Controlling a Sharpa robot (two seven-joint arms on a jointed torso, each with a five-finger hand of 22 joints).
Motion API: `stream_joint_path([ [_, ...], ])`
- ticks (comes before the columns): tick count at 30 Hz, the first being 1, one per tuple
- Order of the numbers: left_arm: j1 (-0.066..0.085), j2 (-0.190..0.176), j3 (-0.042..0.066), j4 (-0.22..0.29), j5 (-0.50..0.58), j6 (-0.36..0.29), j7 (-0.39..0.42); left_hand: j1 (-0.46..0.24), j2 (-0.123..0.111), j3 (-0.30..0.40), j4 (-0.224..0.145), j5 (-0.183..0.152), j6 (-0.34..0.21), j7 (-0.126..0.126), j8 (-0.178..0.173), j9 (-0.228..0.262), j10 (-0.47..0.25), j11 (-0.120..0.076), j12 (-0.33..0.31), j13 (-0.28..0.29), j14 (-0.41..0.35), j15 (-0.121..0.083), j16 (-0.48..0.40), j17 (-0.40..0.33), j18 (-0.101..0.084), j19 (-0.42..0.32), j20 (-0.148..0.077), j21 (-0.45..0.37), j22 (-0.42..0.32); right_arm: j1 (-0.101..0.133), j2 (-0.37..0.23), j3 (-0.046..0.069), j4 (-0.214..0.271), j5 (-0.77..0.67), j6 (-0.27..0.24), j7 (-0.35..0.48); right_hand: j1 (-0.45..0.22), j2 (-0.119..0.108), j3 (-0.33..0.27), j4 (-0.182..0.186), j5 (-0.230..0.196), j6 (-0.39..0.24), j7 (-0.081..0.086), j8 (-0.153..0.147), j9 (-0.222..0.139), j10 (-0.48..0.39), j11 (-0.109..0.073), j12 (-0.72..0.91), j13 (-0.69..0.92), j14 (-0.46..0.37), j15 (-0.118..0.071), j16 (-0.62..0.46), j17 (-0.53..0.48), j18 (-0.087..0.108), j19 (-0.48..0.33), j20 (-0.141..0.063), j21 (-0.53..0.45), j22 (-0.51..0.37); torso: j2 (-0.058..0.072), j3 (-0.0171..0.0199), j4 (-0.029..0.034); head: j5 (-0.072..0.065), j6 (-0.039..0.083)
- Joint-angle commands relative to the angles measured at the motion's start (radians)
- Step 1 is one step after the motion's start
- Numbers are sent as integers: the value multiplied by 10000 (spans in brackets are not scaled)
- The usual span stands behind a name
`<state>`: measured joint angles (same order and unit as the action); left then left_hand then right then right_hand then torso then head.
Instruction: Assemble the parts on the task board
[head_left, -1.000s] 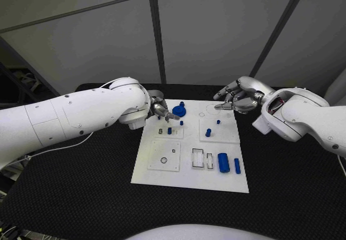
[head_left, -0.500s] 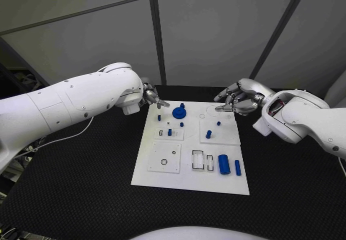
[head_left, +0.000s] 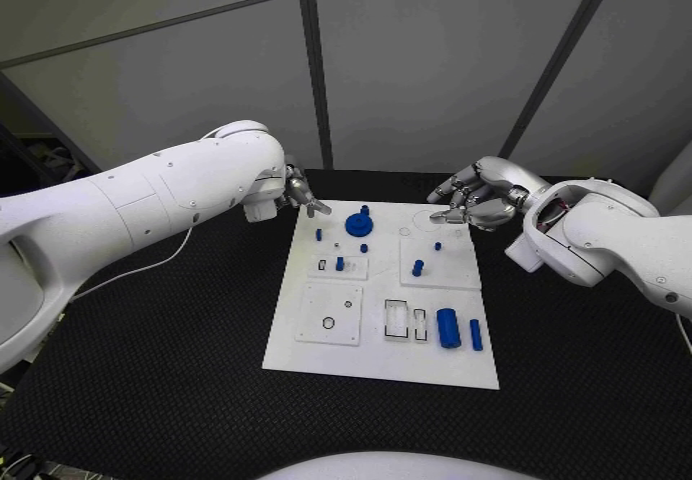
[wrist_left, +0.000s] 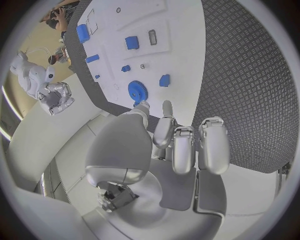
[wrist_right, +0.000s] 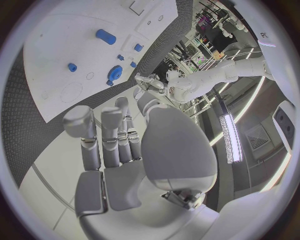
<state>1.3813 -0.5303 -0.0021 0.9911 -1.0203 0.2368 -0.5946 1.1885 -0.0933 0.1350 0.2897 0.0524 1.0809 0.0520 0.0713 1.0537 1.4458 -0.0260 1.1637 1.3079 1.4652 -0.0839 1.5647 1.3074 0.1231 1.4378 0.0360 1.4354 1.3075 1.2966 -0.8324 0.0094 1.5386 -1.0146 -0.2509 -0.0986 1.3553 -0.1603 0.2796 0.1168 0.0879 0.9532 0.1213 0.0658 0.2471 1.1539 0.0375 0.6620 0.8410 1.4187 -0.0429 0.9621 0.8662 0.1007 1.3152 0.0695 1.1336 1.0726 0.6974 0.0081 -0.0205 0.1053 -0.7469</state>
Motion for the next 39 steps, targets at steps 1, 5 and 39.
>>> stream_joint_path([
  [1,3,132,-37,-255,-315,444,186,-25,60,-71,2,-1,32,16,-33,-31,6,95,1,811,1053,92,52,2625,-700,-45,19,-39,556,20,15,8,30,-26,57,27,-63,-30,8,58,25,-88,-12,-27,18,-60,-19,-28,-12,45,32,-34,-3,95,-8,13,-41,-15,-11,-5,10,-10,-3],
  [5,-15,236,-76,-427,-359,539,206,-57,54,-100,6,-6,42,18,-37,-64,3,97,-4,810,1053,94,51,2624,-698,-52,22,-48,546,20,25,8,33,-26,60,31,-65,-24,15,67,43,-90,-12,-23,20,-59,-20,-23,-16,49,32,-41,9,95,-4,14,-50,-18,-12,-2,10,-6,-25],
  [39,-155,456,-268,-570,-390,1293,280,-158,123,-175,1,-22,61,20,-52,-208,-7,103,12,826,1050,102,43,2617,-687,-83,32,-85,509,20,69,8,29,-27,71,40,-65,-24,15,67,43,-90,-12,-23,20,-59,-20,-23,-16,49,32,-41,9,95,-4,14,-50,-18,-22,1,16,-31,-77],
])
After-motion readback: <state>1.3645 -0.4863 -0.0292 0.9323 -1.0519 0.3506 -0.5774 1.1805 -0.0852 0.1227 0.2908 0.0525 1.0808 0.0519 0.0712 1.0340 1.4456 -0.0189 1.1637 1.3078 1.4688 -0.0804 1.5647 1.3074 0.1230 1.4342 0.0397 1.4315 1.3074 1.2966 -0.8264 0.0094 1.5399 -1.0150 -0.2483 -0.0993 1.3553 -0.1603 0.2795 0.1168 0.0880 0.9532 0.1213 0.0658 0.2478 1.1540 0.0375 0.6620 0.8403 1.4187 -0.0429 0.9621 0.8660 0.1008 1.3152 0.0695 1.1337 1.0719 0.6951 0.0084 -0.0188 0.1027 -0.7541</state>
